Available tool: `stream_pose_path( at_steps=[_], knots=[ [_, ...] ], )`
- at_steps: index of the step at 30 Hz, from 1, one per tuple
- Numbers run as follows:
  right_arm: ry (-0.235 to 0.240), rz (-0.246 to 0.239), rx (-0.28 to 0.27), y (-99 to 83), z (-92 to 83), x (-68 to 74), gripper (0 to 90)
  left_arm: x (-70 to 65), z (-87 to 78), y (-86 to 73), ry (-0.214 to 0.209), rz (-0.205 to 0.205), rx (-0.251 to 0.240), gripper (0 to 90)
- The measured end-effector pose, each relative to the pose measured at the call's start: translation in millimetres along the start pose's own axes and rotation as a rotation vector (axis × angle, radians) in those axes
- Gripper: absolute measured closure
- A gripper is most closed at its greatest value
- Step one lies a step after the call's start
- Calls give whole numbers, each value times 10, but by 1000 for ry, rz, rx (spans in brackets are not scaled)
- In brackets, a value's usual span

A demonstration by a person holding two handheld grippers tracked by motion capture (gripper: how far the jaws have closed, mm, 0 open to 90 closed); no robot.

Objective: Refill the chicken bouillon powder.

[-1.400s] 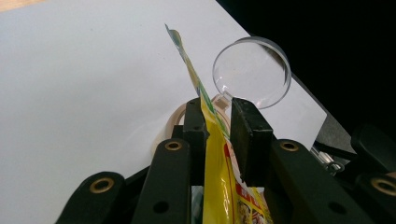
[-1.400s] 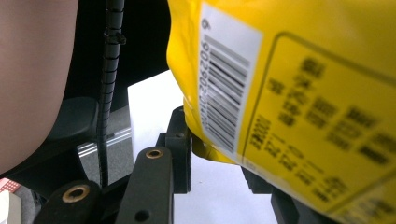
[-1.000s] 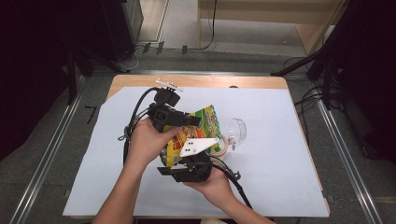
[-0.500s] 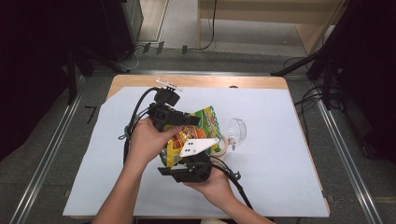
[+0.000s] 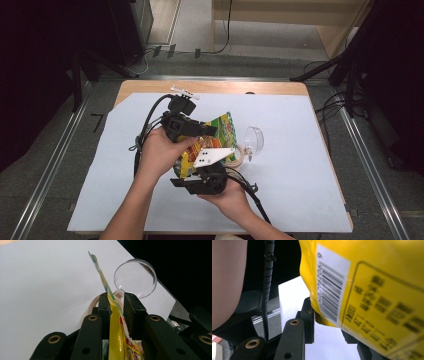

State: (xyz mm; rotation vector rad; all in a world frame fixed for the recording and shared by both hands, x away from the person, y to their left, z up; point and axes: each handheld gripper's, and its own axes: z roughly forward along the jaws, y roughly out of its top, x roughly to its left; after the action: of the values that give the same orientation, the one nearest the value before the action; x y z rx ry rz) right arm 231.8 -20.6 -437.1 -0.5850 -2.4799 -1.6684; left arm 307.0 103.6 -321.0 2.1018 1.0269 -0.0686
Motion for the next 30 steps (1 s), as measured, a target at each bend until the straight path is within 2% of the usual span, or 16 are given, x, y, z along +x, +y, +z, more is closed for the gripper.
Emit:
stream_pose_path(
  at_steps=[9,14,24,30],
  knots=[
    [5,8,3,17,-13,-7,689,125,43,16,-8,-25,9,767],
    [0,6,1,12,-14,-17,689,124,59,22,-10,-26,12,766],
    [3,22,2,-8,-3,-29,693,37,74,34,-4,0,14,767],
    [0,31,-3,18,-11,-41,695,96,101,100,-6,-5,38,770]
  ],
)
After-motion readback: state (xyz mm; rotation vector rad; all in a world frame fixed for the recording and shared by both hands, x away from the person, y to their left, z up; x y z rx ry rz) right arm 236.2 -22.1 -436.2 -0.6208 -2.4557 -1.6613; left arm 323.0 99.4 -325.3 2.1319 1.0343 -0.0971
